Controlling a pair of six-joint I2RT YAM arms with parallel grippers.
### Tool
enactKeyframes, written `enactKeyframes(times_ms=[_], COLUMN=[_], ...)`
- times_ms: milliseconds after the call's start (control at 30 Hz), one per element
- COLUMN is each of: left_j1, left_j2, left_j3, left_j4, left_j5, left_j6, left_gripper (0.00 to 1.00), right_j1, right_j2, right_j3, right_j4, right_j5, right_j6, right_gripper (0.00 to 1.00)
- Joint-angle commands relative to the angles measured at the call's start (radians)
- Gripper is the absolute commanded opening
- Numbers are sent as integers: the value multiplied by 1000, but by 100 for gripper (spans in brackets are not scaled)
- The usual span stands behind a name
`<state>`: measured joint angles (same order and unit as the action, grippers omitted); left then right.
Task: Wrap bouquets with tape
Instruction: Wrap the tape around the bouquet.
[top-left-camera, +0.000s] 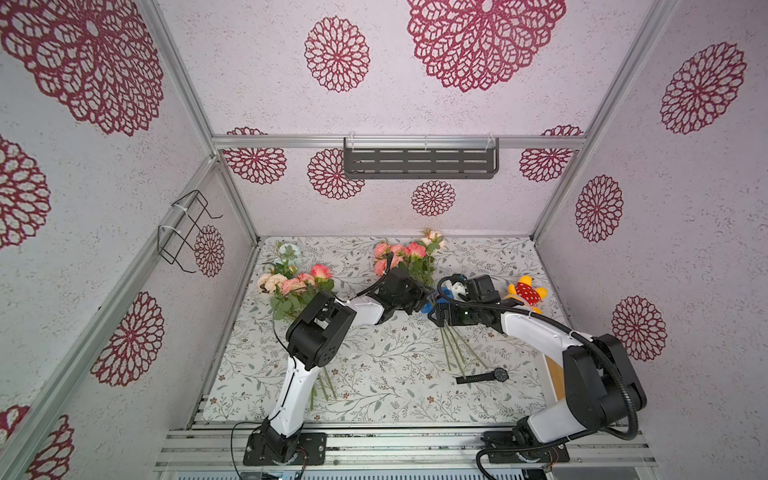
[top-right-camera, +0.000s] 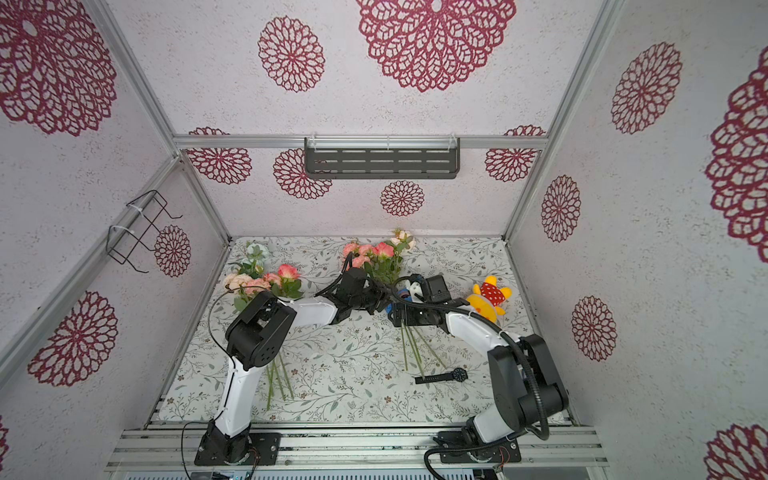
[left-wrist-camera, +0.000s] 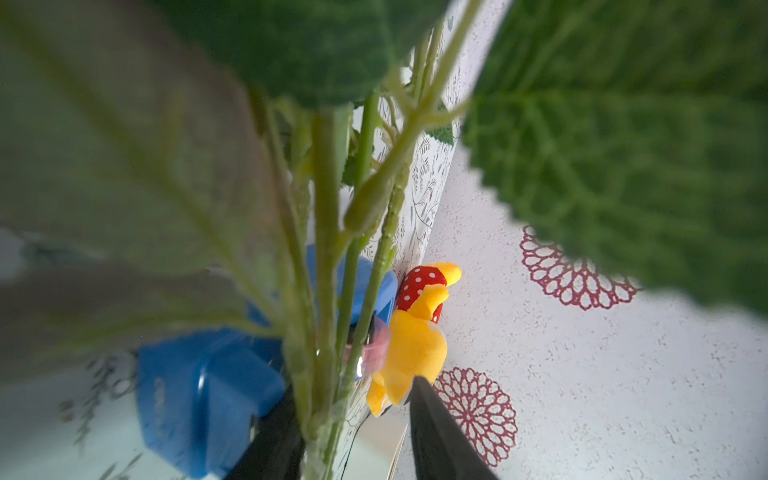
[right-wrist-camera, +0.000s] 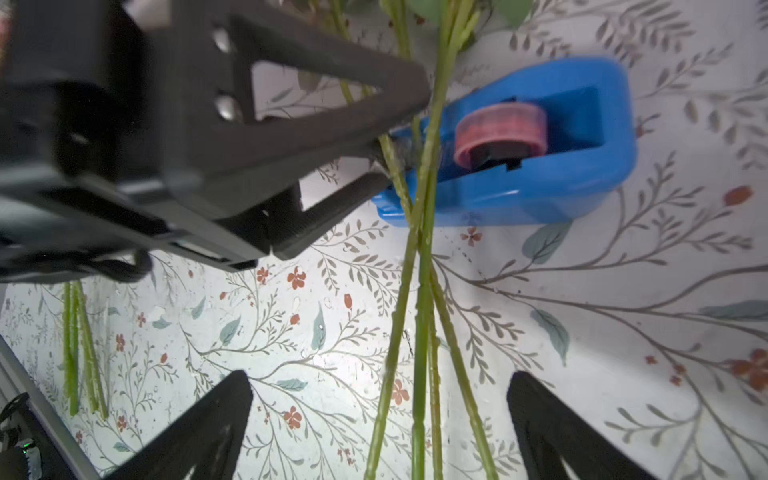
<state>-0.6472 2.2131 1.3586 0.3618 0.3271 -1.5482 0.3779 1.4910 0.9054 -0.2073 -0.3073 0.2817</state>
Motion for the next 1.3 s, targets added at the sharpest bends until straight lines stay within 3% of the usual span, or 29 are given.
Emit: enactKeyframes(times_ms=[0, 233, 567, 667, 867, 1000, 1267], left_j1=[2, 0, 4, 7, 11, 17, 21], left_j2=[27, 23, 6, 6, -3, -20, -21], left_j3=[-18, -22, -41, -50, -76, -94, -95], left_j4=[-31, -23, -12, 5, 34, 40, 48], left_j5=[-9, -12, -18, -19, -23, -28, -29], left_j6=[-1, -1, -1, -11, -25, -25, -20], left_gripper=[44, 43, 43, 43, 43, 43, 43], right_j1=[-13, -14, 7, 48, 69, 50, 39], right_j2=[-13, 129, 311, 352, 395, 362, 273], right_j3=[10, 76, 192, 203, 191, 174, 256], right_j4=[-39, -27, -69, -92, -82, -44, -105], right_j5=[50, 19, 140, 199, 257, 155, 68], right_j6=[-36, -162, -200, -234, -232, -201, -220], right_gripper=[99, 91, 59, 54, 23, 0, 0])
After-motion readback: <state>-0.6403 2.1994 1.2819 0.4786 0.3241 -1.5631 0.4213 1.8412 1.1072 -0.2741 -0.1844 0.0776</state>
